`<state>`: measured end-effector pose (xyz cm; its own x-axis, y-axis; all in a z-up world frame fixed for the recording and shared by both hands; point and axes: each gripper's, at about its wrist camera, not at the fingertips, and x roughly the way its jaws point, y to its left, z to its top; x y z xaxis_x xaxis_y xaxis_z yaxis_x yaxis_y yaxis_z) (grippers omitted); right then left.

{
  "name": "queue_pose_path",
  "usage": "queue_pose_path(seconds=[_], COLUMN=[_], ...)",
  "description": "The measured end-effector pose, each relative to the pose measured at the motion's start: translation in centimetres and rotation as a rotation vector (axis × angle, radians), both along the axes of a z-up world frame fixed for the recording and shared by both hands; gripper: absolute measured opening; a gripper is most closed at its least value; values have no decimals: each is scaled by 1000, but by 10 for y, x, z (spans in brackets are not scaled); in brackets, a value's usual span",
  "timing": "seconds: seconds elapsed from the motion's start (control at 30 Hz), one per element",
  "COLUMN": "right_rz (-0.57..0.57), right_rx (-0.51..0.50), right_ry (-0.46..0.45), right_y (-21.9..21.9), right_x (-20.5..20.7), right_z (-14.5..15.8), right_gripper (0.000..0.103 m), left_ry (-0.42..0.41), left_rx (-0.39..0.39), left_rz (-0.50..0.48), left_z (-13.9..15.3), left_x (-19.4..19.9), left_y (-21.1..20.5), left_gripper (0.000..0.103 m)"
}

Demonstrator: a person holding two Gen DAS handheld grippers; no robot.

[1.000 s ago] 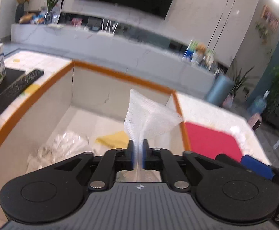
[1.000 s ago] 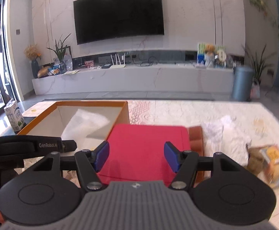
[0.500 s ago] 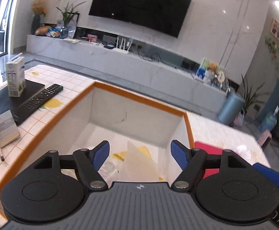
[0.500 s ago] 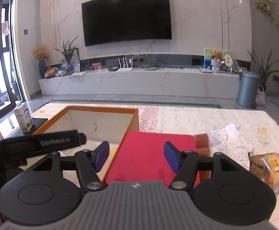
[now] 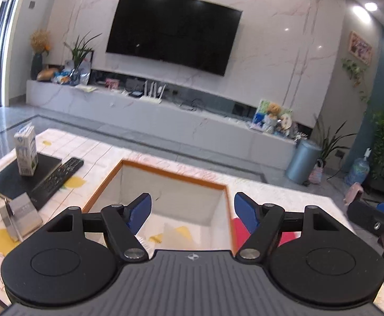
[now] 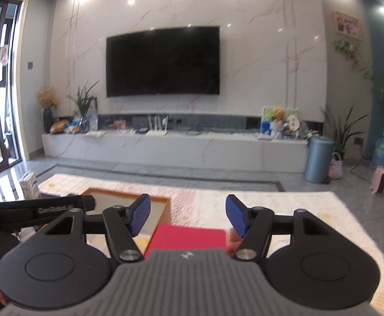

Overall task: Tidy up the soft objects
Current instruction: 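Move both tools back from the box toward the teddy bear and bread bag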

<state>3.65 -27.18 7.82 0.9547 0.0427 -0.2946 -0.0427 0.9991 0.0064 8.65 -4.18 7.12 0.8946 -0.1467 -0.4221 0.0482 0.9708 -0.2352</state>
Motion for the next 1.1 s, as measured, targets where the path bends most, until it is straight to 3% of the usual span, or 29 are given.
queue_pose_path(seconds=[0.37,0.5,0.77,0.93,1.1], right_rz=[-207,-285,-388,-445,-414], right_rx=[45,32,-138,-134,-92], right_ry=[-155,-130,-45,-7,106], right_y=[-73,-108,-170,-195,-213], right_x=[-79,-84,-53,-19,17], right_z=[56,65,81,60,-7], right_gripper=[67,67,67,70,70], left_ry=[-88,-76,14,66,125], left_rx=[52,46,28,37,61], left_rz=[-91,-107,-173,-188,-184], left_z=[42,41,10,-31,-74], left_x=[-34,-29,0,15,28], left_y=[-64,-92,-144,-180,-211], left_gripper=[85,85,85,85,85])
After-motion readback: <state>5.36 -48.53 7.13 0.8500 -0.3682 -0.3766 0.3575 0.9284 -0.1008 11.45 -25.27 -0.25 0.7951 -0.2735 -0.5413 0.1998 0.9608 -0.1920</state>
